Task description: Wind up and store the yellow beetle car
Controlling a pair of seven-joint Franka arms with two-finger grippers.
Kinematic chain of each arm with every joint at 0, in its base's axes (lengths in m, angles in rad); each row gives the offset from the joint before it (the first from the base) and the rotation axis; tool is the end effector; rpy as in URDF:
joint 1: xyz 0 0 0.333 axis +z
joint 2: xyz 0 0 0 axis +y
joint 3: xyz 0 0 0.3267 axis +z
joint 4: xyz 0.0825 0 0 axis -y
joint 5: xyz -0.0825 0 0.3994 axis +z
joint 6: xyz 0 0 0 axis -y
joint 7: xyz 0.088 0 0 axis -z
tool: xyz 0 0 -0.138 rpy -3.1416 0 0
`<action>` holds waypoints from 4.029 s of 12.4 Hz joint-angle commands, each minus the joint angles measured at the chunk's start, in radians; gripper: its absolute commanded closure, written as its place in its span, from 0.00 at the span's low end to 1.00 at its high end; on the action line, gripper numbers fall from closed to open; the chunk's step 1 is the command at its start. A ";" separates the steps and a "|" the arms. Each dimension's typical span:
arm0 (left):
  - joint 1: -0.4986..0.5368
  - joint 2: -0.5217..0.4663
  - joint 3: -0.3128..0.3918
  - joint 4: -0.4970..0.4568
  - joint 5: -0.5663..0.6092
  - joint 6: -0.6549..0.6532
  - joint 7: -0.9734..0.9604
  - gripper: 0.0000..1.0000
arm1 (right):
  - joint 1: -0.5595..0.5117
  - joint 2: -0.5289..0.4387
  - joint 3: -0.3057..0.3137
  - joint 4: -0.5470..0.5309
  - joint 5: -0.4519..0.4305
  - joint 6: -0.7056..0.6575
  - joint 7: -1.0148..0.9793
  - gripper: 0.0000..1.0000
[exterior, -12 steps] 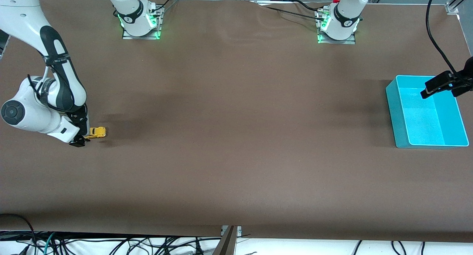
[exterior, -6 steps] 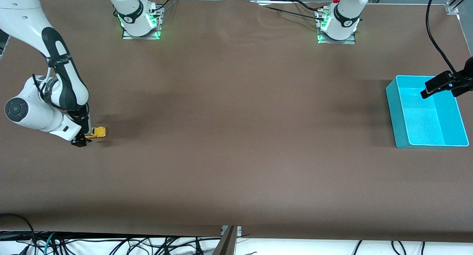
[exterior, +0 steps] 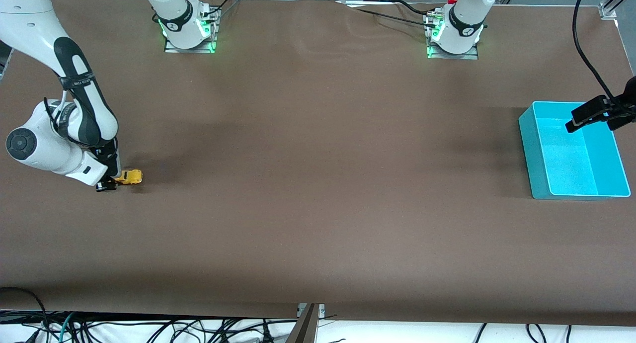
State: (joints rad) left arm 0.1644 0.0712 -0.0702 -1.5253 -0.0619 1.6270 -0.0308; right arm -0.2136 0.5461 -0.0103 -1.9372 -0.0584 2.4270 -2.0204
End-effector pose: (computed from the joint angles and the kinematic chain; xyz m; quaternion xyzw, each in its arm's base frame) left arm 0.5970 0.0496 0.5904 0.9973 0.0638 0.0164 0.0329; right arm 0.6139 -0.1412 0.1612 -0.6042 -0.7960 0.0313 0.0162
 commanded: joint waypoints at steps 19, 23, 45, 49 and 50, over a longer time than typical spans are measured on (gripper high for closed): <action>0.004 -0.004 -0.002 0.002 -0.006 0.007 0.017 0.00 | -0.116 0.043 0.009 -0.005 0.085 0.101 -0.099 0.68; 0.004 -0.004 -0.002 0.002 -0.006 0.007 0.017 0.00 | -0.150 0.058 0.009 0.001 0.083 0.115 -0.118 0.68; 0.004 -0.004 -0.002 0.002 -0.006 0.007 0.017 0.00 | -0.224 0.127 0.064 0.187 0.092 -0.062 -0.109 0.00; 0.004 -0.004 -0.002 0.002 -0.006 0.007 0.017 0.00 | -0.222 0.121 0.064 0.188 0.092 -0.065 -0.109 0.00; 0.004 -0.004 -0.002 0.002 -0.006 0.007 0.017 0.00 | -0.221 0.120 0.064 0.188 0.092 -0.066 -0.109 0.00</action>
State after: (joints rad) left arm 0.1644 0.0712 -0.0702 -1.5253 -0.0619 1.6271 -0.0308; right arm -0.4295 0.6644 0.0459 -1.7669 0.0315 2.3826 -2.1301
